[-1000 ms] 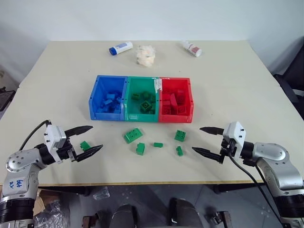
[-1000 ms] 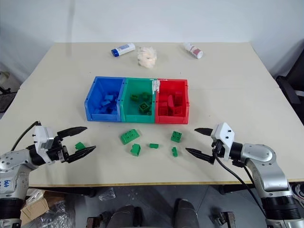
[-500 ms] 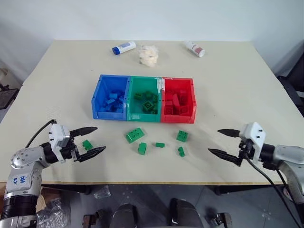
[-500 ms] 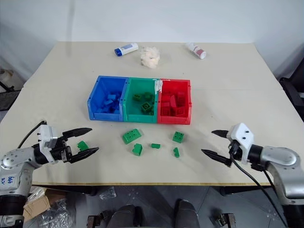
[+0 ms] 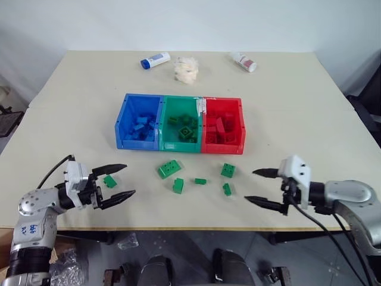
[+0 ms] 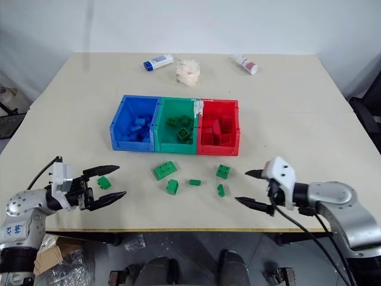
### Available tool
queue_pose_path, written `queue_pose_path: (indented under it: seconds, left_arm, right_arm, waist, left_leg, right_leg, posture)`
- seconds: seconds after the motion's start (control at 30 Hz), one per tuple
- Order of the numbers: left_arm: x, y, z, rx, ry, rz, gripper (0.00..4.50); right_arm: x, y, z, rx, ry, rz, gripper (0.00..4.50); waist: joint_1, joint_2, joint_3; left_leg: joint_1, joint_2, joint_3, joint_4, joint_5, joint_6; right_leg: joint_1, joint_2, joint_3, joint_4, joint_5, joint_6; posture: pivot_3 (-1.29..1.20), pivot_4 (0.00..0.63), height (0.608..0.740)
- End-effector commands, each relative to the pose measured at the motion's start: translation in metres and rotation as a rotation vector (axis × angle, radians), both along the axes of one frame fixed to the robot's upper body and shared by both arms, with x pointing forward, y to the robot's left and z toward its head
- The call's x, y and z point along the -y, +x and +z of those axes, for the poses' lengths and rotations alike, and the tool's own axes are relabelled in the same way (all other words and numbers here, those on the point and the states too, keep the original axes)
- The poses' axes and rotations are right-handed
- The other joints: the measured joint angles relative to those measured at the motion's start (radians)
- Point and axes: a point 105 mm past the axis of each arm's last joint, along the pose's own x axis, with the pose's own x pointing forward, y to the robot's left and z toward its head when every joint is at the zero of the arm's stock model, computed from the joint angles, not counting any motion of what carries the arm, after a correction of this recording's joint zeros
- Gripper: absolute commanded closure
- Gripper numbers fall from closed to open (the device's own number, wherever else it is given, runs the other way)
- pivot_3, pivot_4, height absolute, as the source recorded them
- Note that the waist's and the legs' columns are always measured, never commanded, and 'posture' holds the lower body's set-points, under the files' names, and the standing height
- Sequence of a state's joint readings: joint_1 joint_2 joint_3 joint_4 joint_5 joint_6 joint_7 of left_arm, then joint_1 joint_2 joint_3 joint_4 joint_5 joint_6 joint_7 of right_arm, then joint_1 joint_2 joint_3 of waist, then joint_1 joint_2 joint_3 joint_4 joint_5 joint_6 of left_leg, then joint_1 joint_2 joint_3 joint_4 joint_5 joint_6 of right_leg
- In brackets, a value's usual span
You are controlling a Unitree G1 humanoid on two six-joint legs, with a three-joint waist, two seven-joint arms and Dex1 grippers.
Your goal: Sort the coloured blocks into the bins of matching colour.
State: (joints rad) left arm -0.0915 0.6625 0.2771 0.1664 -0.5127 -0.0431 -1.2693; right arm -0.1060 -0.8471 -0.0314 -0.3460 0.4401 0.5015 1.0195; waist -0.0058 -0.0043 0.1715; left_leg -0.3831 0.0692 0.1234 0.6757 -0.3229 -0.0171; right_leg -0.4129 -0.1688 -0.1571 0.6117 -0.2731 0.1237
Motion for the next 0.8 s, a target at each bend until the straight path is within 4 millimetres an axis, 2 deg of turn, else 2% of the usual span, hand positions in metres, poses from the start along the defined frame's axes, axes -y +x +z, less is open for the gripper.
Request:
queue_pose_path:
  seconds: [0.03,0.2,0.5,0.6,0.8]
  left_arm:
    - [0.005,-0.013,0.01,0.041,-0.025,-0.018,0.0]
    - [0.006,-0.025,0.007,0.022,-0.027,-0.009,0.0]
    - [0.01,-0.03,0.008,0.026,-0.037,-0.008,0.0]
    - [0.009,-0.03,0.009,0.029,-0.039,-0.014,0.0]
    - [0.007,-0.027,0.009,0.036,-0.042,-0.019,0.0]
  right_arm:
    - [-0.017,-0.002,-0.004,0.001,-0.019,0.08,0.01]
    - [-0.033,0.003,-0.014,-0.038,-0.026,0.135,0.01]
    - [-0.054,0.022,-0.032,-0.028,-0.051,0.163,0.01]
    - [-0.053,0.022,-0.032,-0.019,-0.051,0.158,0.59]
    - [-0.054,0.019,-0.025,0.004,-0.032,0.151,2.7]
  waist:
    - [0.001,0.0,0.0]
    - [0.001,0.0,0.0]
    - [0.001,0.0,0.0]
    - [0.0,0.0,0.0]
    - [0.001,0.0,0.0]
  left_leg:
    - [-0.001,0.0,0.0,0.001,0.0,0.0]
    - [-0.002,0.0,-0.001,0.005,-0.002,0.001]
    - [-0.002,0.001,-0.001,0.006,-0.001,0.001]
    - [-0.002,0.001,-0.001,0.006,-0.001,0.001]
    - [-0.002,0.001,-0.001,0.006,-0.001,0.001]
  right_leg:
    - [0.0,0.0,0.0,0.0,0.0,0.0]
    - [0.0,0.0,0.0,-0.001,0.0,0.0]
    - [-0.001,0.0,0.0,0.0,0.0,-0.001]
    - [-0.001,0.0,-0.001,0.001,0.001,-0.001]
    - [-0.001,0.0,-0.001,0.001,0.001,-0.001]
  posture:
    - [0.0,0.15,0.74]
    - [0.0,0.15,0.74]
    - [0.0,0.15,0.74]
    - [0.0,0.15,0.74]
    - [0.0,0.15,0.74]
